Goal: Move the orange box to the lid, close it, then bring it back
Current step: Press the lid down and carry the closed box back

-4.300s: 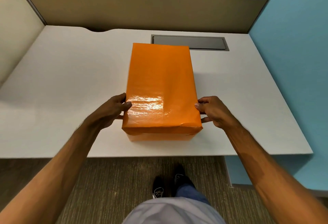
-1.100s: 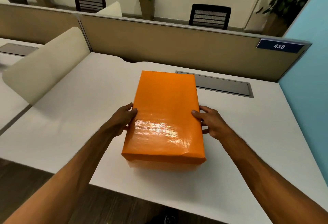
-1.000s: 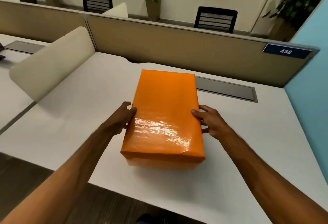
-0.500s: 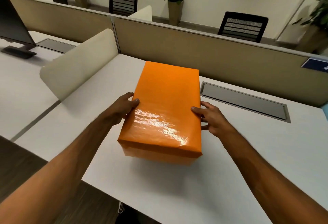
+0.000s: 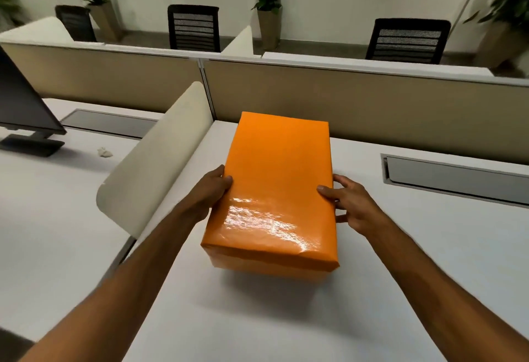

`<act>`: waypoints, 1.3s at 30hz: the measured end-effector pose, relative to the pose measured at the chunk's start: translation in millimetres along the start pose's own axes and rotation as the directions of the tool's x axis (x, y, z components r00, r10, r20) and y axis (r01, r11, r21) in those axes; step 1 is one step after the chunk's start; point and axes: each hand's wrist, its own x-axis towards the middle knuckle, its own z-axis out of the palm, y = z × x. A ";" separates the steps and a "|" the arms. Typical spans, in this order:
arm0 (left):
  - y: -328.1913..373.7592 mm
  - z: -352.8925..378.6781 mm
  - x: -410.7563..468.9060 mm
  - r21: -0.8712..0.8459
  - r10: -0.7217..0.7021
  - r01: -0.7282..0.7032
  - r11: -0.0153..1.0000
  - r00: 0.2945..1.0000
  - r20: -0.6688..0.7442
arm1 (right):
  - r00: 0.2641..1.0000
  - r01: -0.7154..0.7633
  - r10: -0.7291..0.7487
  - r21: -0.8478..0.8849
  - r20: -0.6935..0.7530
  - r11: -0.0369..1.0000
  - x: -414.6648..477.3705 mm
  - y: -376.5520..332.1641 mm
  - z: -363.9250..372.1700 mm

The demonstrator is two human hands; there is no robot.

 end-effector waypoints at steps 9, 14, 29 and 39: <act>8.6 -96.5 96.7 0.029 -0.018 0.019 0.999 0.999 -0.034 | 0.999 -0.041 0.043 0.043 -0.029 0.998 80.7 -37.1 103.5; 10.0 -130.3 136.3 0.015 -0.025 0.026 1.000 0.999 -0.046 | 0.998 -0.052 0.053 0.033 -0.032 0.998 125.3 -52.9 139.3; 12.7 -161.0 204.3 0.056 -0.075 0.076 0.996 0.997 -0.019 | 0.992 -0.037 0.033 -0.024 -0.122 0.999 193.9 -58.2 173.6; 16.8 -148.4 176.9 0.360 0.103 -0.036 0.932 0.980 -0.169 | 0.989 -0.042 0.018 -0.167 -0.145 0.985 181.1 -63.7 167.5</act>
